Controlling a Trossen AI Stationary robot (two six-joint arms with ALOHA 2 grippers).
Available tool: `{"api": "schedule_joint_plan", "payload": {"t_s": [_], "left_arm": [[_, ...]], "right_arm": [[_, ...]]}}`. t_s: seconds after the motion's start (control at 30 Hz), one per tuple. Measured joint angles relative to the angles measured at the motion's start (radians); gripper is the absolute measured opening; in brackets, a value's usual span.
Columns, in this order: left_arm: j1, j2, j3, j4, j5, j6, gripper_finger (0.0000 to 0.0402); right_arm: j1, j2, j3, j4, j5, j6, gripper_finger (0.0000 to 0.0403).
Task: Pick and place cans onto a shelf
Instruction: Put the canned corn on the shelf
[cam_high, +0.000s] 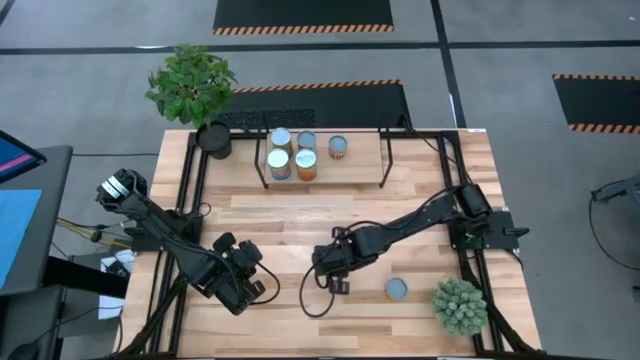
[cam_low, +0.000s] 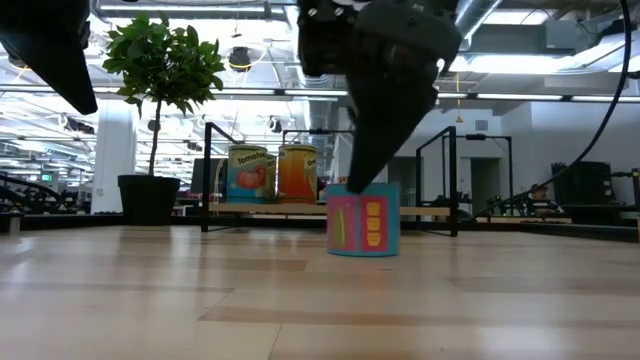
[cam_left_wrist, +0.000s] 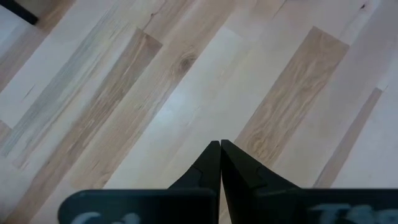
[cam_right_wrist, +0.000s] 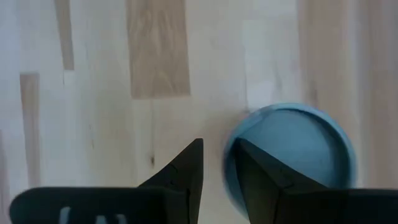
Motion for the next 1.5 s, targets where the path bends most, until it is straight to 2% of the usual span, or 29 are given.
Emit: {"api": "schedule_joint_plan", "payload": {"t_s": [0.23, 0.33, 0.47, 0.63, 0.73, 1.03, 1.27, 1.4, 1.5], "left_arm": [[0.0, 0.0, 0.0, 0.009, 0.0, 0.0, 0.0], [0.0, 0.0, 0.0, 0.011, 0.0, 0.0, 0.0], [0.0, 0.0, 0.0, 0.016, 0.0, 0.0, 0.0], [0.0, 0.0, 0.0, 0.016, 0.0, 0.0, 0.0], [0.0, 0.0, 0.0, 0.016, 0.0, 0.0, 0.0], [0.0, 0.0, 0.0, 0.018, -0.011, 0.01, 0.0], [0.0, 0.0, 0.0, 0.018, -0.027, 0.011, 0.0], [0.0, 0.0, 0.0, 0.018, -0.037, 0.007, 0.0], [0.0, 0.0, 0.0, 0.019, -0.041, 0.004, 0.0]], "right_arm": [[-0.001, 0.014, 0.001, 0.003, 0.003, 0.043, 0.0109], [-0.002, 0.014, 0.001, -0.003, 0.014, 0.081, 0.0077], [-0.008, 0.01, 0.001, -0.002, 0.012, 0.102, 0.0015], [-0.032, -0.013, 0.051, -0.045, -0.017, 0.064, 0.0007], [-0.064, -0.062, 0.108, -0.091, 0.006, 0.01, 0.0006], [-0.26, -0.192, 0.124, -0.215, 0.092, -0.086, 0.0004], [-0.432, -0.175, 0.122, -0.193, 0.082, -0.174, 0.0004], [-0.484, -0.153, 0.085, -0.128, 0.049, -0.184, 0.0005], [-0.513, -0.142, 0.067, -0.148, 0.033, -0.197, 0.0005]]}}
